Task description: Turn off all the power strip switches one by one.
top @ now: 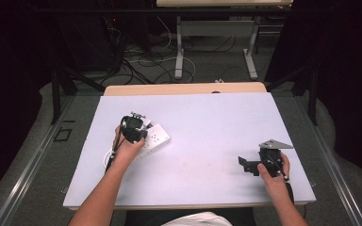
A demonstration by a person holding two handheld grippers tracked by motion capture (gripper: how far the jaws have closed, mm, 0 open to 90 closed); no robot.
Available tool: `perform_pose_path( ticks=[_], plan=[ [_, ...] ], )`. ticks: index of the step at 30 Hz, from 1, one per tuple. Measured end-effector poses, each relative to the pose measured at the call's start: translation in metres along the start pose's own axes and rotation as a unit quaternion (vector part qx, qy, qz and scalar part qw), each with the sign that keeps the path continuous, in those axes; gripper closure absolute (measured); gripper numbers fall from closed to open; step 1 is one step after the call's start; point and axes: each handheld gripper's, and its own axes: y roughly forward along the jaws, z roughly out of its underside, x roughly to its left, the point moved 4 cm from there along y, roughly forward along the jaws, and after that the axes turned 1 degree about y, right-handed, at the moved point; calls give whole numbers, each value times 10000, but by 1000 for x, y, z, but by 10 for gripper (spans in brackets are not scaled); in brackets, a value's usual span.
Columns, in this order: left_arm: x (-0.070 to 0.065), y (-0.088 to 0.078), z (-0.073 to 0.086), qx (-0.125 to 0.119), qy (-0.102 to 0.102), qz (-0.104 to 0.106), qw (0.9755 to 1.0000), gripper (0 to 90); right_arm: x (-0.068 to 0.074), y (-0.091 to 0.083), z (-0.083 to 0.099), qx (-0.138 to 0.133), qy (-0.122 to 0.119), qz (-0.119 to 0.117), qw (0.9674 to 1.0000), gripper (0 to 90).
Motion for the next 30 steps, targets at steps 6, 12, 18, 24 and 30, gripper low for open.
perform_pose_path(
  ticks=[6,12,18,24,30],
  plan=[
    [-6,-3,-4,-31,84,58,9999,899,0,0,0,-9,-28,13,10000,0],
    [-10,-3,-10,-59,168,90,9998,899,0,0,0,-6,-26,16,10000,0],
    [-13,0,-14,-34,188,103,9998,899,-1,0,0,11,-34,-2,10000,0],
    [-10,1,-18,16,164,57,9998,899,0,0,0,3,-3,3,10000,0],
    [-9,2,-26,-9,125,50,9999,899,0,0,0,6,1,-10,10000,0]
  ],
)
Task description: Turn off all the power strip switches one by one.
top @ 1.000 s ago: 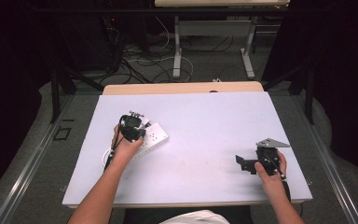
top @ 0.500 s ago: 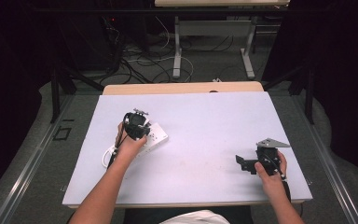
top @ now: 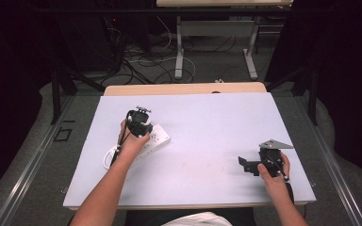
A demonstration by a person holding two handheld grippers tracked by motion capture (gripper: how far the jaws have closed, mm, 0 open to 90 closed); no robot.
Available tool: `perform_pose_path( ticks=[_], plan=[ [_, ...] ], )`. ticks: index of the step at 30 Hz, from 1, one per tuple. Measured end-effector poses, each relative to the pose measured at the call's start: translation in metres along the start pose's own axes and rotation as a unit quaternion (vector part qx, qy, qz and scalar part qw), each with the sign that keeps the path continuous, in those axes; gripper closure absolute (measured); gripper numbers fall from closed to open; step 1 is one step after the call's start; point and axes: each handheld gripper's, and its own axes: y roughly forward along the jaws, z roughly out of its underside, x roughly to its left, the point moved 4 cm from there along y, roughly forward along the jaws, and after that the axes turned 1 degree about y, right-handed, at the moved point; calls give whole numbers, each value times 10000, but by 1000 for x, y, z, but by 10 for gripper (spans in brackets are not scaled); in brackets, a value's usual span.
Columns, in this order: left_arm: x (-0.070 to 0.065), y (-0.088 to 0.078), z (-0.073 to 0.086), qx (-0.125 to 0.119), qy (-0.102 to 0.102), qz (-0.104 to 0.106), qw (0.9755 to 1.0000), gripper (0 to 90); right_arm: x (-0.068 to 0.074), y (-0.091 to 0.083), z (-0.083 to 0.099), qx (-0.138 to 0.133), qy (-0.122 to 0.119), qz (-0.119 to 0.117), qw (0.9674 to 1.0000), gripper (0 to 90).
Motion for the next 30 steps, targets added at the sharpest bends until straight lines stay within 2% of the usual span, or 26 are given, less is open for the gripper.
perform_pose_path(
  ticks=[7,14,15,16,18,19,24,26,30],
  plan=[
    [1,6,-6,22,9,-8,10000,899,0,0,0,6,-16,-5,10000,0],
    [5,15,-7,69,-108,-24,9999,899,-1,2,1,38,-18,-20,10000,0],
    [5,16,-7,92,-193,-28,9998,899,-1,2,1,38,-18,-20,10000,0],
    [6,17,-7,157,-163,-17,9997,899,-1,2,1,37,-6,-23,10000,0],
    [7,19,-7,113,-150,-29,9998,899,-1,2,1,35,-9,-22,10000,0],
    [6,20,-6,115,-251,-42,9996,899,-1,2,1,18,-41,-28,10000,0],
    [7,21,-7,93,-152,-45,9998,899,0,3,1,56,17,-35,10000,0],
    [6,22,-7,80,-223,-10,9997,899,0,3,1,56,13,-41,10000,0],
    [6,22,-7,88,-223,-8,9997,899,-1,2,1,32,-21,-33,10000,0]
  ],
)
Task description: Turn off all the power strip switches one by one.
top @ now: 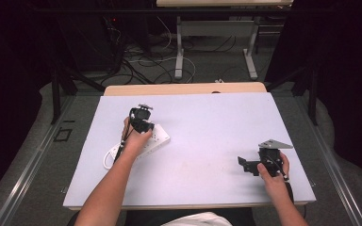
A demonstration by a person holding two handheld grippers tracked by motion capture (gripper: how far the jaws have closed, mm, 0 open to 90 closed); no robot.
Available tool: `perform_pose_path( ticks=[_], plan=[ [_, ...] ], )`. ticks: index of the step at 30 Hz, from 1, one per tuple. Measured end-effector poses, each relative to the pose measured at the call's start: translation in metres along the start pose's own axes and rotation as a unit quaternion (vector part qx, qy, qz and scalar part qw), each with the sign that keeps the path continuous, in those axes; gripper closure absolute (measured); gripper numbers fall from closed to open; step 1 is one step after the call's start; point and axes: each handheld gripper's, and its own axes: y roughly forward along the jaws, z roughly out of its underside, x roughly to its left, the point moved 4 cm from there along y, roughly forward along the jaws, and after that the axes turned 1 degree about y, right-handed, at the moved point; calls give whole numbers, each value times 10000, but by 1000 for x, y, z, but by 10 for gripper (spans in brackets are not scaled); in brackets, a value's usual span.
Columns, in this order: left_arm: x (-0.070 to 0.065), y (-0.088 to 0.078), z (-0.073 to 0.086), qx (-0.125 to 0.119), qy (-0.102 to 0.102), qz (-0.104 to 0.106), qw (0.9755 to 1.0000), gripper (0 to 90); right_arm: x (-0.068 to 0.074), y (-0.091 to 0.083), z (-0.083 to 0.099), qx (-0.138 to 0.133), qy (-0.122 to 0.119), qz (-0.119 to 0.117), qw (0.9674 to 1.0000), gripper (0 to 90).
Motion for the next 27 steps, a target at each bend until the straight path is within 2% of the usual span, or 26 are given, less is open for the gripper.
perform_pose_path(
  ticks=[19,23,24,25,27],
  plan=[
    [1,0,1,18,29,-23,10000,899,0,-2,0,-29,35,20,10000,0],
    [1,1,1,21,131,-67,9999,900,0,-2,0,-33,-3,57,10000,0],
    [1,1,1,22,47,-66,10000,900,0,-2,0,-36,4,55,10000,0],
    [2,1,2,61,135,-58,9999,900,0,-3,0,-39,-2,29,10000,0],
    [1,2,2,23,93,-70,9999,900,0,-3,0,-32,30,28,10000,0]
  ],
)
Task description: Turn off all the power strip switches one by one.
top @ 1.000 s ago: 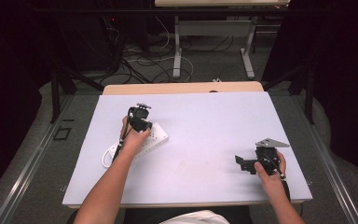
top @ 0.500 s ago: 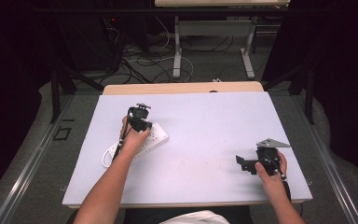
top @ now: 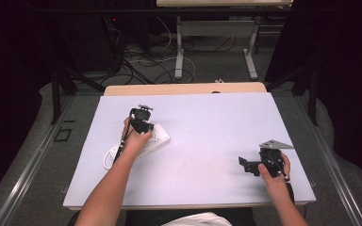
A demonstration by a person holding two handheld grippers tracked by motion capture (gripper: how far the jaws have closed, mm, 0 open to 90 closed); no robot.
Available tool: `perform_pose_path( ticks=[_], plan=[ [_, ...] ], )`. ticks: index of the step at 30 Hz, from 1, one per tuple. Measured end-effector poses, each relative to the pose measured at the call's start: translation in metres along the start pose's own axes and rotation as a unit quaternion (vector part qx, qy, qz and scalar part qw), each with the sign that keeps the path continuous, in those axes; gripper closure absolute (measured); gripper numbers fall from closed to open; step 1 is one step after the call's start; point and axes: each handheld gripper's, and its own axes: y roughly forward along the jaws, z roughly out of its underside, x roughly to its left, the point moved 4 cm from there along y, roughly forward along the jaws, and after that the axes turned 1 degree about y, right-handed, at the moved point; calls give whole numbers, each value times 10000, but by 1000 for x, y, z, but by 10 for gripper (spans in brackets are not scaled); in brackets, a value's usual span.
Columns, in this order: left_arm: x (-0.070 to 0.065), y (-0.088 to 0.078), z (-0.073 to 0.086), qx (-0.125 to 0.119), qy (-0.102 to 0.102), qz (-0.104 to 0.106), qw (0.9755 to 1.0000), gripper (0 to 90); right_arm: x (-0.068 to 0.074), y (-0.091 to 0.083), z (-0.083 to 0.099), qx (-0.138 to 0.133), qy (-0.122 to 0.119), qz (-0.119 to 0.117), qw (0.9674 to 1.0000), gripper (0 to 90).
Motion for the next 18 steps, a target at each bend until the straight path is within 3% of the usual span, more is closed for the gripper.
perform_pose_path(
  ticks=[10,18],
  plan=[
    [-1,-1,1,-17,75,-39,10000,900,-1,-1,0,-11,-23,14,10000,0],
    [-4,-6,7,-13,-5,176,9998,843,-1,-2,0,-23,-16,20,10000,0]
  ],
)
